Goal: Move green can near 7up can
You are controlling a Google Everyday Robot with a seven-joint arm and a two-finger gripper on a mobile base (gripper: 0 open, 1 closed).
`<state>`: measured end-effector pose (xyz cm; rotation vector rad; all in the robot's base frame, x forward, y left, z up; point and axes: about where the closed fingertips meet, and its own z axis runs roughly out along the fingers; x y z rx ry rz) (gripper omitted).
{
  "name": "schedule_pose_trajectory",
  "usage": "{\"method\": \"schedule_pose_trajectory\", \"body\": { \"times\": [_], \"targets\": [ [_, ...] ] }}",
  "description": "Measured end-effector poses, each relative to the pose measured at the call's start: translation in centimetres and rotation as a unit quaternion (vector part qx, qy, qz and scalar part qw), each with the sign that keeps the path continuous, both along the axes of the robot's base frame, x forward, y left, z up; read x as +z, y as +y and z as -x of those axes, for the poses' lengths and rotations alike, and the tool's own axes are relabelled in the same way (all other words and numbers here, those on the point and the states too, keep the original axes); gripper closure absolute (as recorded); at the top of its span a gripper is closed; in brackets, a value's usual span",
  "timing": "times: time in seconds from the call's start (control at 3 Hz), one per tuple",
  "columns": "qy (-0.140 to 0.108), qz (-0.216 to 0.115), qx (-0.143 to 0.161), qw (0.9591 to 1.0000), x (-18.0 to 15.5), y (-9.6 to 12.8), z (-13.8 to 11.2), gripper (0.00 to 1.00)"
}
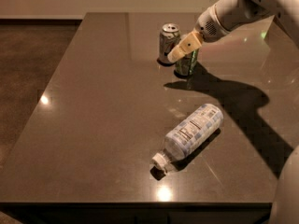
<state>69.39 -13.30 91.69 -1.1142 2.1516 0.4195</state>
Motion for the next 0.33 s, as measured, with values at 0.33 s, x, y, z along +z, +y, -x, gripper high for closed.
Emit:
{"method": "schedule_pose_trajectory", "body": {
  "times": [0.33],
  "targets": [
    [0.000,0.000,0.000,1.0000,0.00,0.00,0.00,0.00]
  ]
}}
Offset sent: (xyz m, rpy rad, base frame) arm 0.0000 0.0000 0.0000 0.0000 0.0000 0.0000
